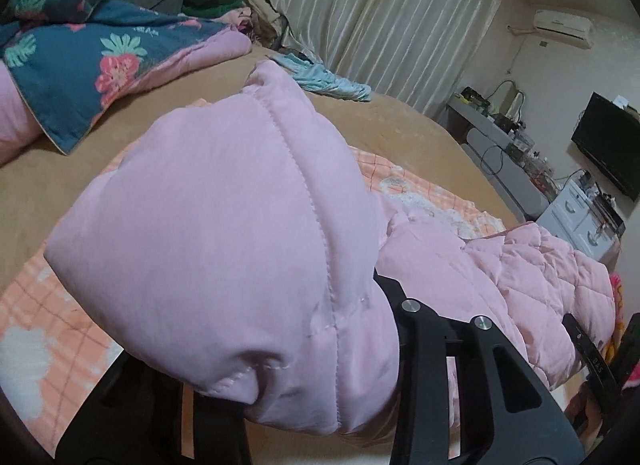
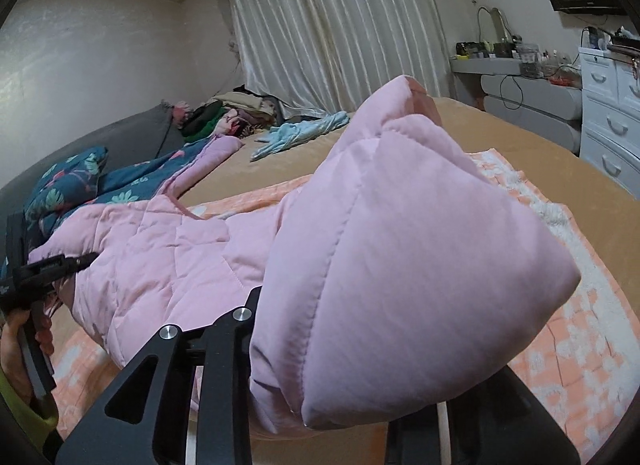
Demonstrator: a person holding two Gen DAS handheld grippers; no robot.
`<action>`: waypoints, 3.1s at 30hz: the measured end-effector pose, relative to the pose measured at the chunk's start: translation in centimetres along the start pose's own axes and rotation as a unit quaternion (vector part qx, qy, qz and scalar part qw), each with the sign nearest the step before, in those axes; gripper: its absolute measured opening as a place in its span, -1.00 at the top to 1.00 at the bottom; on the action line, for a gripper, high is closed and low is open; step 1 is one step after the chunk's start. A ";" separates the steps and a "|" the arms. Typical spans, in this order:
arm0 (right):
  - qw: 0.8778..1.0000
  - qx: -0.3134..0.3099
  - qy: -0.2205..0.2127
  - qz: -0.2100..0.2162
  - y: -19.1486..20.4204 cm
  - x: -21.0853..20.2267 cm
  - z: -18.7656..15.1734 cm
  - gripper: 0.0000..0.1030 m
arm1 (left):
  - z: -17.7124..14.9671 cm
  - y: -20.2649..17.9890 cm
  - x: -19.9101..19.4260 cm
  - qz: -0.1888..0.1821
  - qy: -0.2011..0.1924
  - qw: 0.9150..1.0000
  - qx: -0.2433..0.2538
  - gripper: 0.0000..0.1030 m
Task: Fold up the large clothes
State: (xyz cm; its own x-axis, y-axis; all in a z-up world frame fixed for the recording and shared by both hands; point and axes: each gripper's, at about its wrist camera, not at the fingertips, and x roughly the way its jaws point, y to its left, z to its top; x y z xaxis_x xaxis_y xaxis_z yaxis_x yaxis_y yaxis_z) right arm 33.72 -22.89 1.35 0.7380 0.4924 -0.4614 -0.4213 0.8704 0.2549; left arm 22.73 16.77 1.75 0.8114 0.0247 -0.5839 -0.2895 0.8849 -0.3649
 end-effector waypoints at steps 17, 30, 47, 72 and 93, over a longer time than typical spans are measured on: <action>0.999 0.025 0.020 -0.011 1.5 -6.8 -4.9 0.49 | -4.4 2.0 -5.2 -0.006 0.024 0.999 0.038 0.43; 0.992 0.084 0.084 -0.045 0.0 -6.5 -7.7 0.36 | -8.1 4.1 -5.0 0.011 0.050 0.998 0.031 0.31; 0.955 0.238 0.154 -0.086 -4.5 -5.6 -11.7 -0.91 | -11.2 7.4 -5.0 0.012 0.091 0.996 -0.012 -0.55; 0.981 0.107 0.068 -0.149 0.1 -16.4 -10.0 -0.92 | -10.6 6.3 -13.2 0.036 0.051 0.998 0.017 -0.82; 0.994 -0.051 0.018 -0.094 11.3 -22.2 -10.7 -0.92 | -14.0 -1.2 -18.7 -0.001 -0.004 0.992 0.124 -0.82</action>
State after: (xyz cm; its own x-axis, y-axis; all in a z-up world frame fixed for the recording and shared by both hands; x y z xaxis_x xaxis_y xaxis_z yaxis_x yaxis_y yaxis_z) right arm 6.92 -24.04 5.44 0.7902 0.3191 -0.5232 -0.3302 0.9409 0.0751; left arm 0.79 8.76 2.94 0.8165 0.0256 -0.5768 -0.1547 0.9722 -0.1759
